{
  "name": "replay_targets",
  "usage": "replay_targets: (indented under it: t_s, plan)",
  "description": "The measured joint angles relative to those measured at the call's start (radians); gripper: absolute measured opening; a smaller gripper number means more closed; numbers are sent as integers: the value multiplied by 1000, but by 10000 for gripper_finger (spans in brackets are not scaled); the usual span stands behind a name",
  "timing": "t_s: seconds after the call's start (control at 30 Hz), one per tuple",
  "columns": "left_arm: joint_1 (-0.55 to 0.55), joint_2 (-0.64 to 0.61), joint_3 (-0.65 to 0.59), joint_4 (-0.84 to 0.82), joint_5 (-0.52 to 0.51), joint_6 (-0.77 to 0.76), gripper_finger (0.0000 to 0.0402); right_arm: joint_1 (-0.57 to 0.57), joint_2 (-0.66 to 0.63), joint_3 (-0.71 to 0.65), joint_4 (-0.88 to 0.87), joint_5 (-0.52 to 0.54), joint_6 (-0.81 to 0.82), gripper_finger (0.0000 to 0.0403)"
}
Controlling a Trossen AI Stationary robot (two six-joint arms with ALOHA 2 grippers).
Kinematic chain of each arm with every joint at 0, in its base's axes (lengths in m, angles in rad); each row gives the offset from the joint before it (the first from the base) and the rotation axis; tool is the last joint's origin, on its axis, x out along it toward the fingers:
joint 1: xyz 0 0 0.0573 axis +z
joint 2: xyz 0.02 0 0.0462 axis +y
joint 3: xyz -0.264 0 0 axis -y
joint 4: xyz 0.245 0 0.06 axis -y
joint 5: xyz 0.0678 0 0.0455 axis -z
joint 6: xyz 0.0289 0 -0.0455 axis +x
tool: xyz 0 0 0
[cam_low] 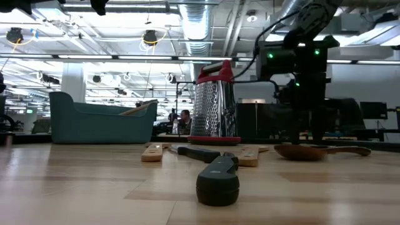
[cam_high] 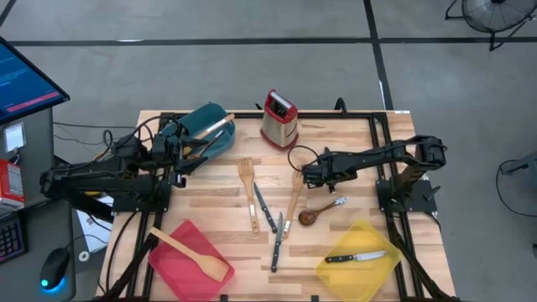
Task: Pick & Place Kitchen Items
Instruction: Put the black table knife into the yellow bin
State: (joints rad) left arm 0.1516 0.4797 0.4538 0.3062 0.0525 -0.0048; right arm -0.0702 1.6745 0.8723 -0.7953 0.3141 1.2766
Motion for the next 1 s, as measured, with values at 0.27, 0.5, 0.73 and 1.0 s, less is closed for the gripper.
replay_targets:
  t_s: [0.27, 0.5, 0.73, 1.0]
  plan:
    - [0, 0, 0, -1, 0, 0, 211, -10, -5, -61, 47, 0, -2, 249]
    - [0, 0, 0, -1, 0, 0, 211, -12, -5, -64, 78, -16, -42, 224]
    - [0, 0, 0, -2, 0, -1, 211, -12, -2, -64, 88, -26, -53, 161]
    - [0, 0, 0, -2, 0, -8, 211, -11, -1, -64, 86, -26, -56, 109]
